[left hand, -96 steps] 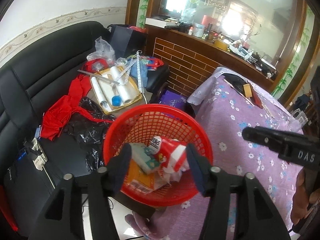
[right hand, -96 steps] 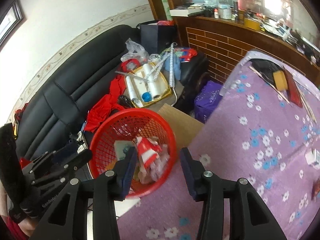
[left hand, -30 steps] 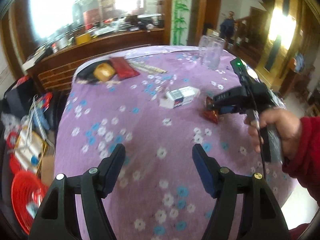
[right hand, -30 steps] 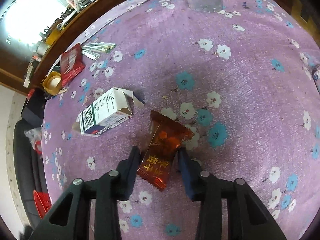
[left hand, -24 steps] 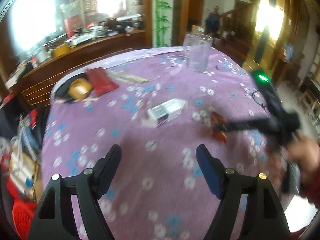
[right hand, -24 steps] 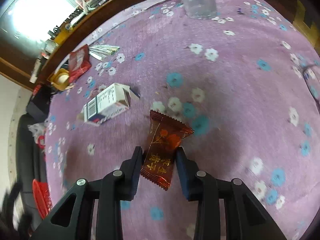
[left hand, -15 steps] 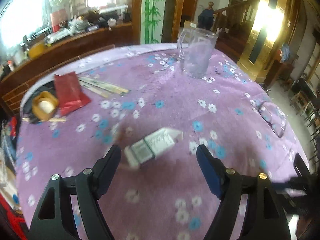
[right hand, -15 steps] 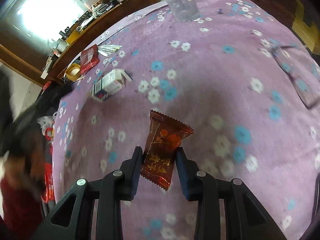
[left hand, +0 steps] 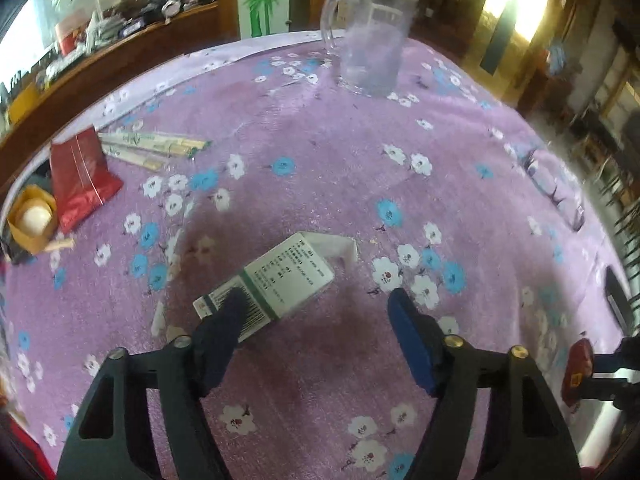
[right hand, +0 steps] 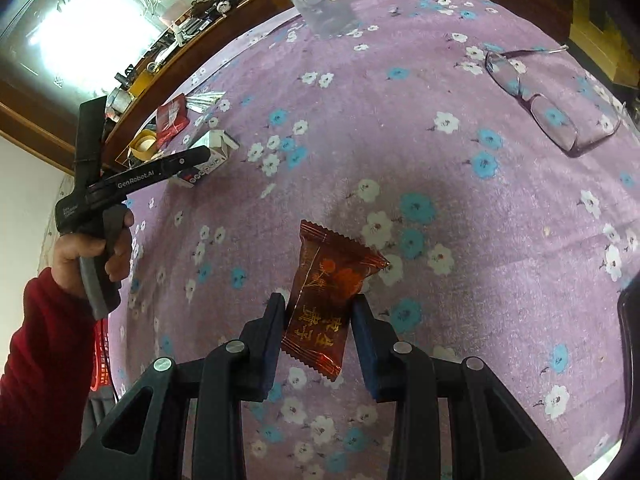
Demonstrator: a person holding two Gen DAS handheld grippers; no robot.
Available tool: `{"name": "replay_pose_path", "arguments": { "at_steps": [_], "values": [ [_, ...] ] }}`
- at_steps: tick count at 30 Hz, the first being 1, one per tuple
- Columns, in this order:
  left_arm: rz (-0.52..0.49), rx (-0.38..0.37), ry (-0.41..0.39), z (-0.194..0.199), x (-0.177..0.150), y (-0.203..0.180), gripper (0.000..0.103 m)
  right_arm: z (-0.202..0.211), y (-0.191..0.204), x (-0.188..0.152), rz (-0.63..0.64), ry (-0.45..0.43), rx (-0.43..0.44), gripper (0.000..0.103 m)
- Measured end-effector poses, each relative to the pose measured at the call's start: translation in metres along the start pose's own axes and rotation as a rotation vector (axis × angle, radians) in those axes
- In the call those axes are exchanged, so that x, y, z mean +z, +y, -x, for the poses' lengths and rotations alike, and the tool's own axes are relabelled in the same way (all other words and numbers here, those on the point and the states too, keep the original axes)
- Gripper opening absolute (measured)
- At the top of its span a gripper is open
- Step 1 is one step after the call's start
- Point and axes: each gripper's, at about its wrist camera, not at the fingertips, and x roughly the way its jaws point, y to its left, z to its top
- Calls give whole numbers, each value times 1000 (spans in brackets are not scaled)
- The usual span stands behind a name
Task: Collect trash
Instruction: 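Grasp the white medicine box with the left tool while the right tool holds the candy wrapper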
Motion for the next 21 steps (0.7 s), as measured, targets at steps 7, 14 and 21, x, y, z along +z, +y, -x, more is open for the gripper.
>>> {"name": "replay_pose_path", "arguments": {
  "at_steps": [7,14,21],
  "values": [
    [-38,61,-53,2,22,2,73,-1,3,-6,19,11,10,36],
    [-48,-28,73,-15,13,8,72,2,-6,-13,3,15,13,36],
    [-66,1,62,-7,1,-5,72,1,-5,-13,2,17,24,36]
  ]
}}
